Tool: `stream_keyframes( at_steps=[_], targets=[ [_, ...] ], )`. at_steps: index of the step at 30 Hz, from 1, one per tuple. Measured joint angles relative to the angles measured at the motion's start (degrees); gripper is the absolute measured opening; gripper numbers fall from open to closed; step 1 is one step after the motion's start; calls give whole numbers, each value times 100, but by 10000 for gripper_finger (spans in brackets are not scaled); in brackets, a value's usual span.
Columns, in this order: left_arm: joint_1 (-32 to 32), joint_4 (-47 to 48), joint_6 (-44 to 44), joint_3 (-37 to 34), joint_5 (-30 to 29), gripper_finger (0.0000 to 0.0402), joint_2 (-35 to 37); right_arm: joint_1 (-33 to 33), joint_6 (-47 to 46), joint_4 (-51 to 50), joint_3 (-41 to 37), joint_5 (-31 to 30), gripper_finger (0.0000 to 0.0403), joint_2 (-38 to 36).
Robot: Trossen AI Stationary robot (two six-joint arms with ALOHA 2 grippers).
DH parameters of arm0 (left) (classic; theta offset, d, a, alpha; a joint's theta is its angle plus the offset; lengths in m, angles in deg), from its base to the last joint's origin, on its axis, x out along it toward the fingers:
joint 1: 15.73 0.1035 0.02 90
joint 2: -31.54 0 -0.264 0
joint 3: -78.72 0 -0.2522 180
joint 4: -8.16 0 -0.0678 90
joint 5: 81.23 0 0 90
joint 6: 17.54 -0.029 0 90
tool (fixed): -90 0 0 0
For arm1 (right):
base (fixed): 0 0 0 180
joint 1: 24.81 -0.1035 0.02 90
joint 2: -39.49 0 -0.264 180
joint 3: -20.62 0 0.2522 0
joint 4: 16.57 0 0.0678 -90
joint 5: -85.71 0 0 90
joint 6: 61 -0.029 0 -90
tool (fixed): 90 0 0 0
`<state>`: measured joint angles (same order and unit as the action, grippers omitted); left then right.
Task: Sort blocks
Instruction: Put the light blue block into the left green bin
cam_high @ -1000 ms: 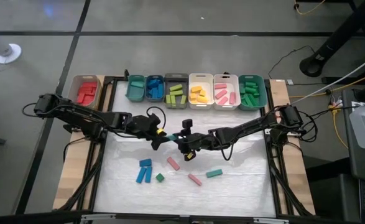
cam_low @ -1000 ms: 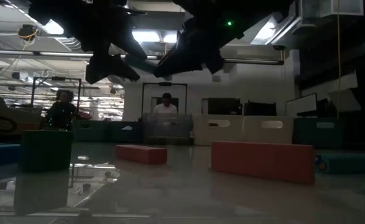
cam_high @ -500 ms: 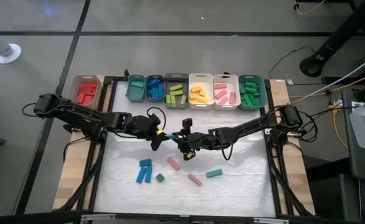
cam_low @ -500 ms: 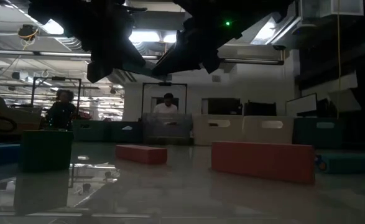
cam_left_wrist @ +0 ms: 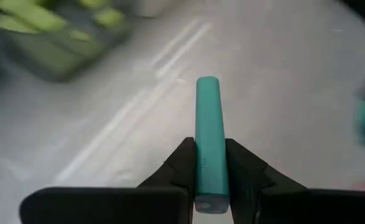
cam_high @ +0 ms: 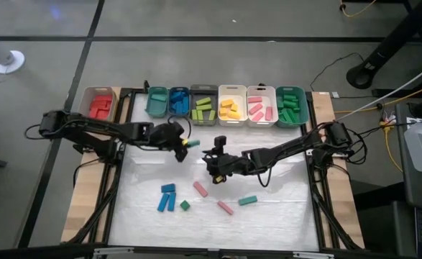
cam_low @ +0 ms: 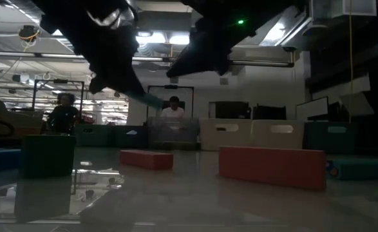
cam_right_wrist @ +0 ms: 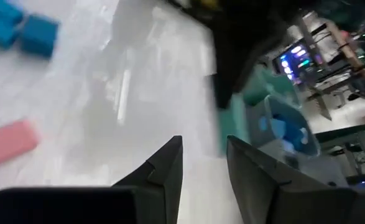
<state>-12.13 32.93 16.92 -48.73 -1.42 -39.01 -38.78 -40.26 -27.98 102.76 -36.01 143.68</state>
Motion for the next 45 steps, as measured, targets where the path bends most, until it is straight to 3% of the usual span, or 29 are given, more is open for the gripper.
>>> stream_keyframes(
  at_steps=[7, 13, 19, 23, 28, 30, 40, 45],
  targets=[
    [1234, 49, -842, 45, -106, 44, 0, -343, -167, -1071, 0, 28, 122, -10],
    [2268, 50, -1545, 203, -109, 43, 28, -451, -1300, -2638, 0, 87, 122, -10],
    [3205, 172, -1893, 258, -110, 47, 524, -440, -2429, -4150, 0, 728, 122, -10],
    [3692, 989, -1903, 260, -384, 46, 993, -445, -2741, -4594, 0, 1128, 122, -10],
    [4011, 2453, -1518, 255, -875, 50, 1237, -445, -2800, -4698, 0, 1554, 122, -10],
    [4070, 2599, -1428, 154, -890, 62, 1230, -445, -2800, -4689, 0, 1765, 122, -10],
    [4080, 1235, -1808, -536, -886, 107, 1016, -445, -2807, -4549, 0, 2381, 122, -10],
    [4067, 1202, -1769, -538, -790, 124, 1019, -439, -2813, -4583, 0, 2711, 122, -10]
  ],
)
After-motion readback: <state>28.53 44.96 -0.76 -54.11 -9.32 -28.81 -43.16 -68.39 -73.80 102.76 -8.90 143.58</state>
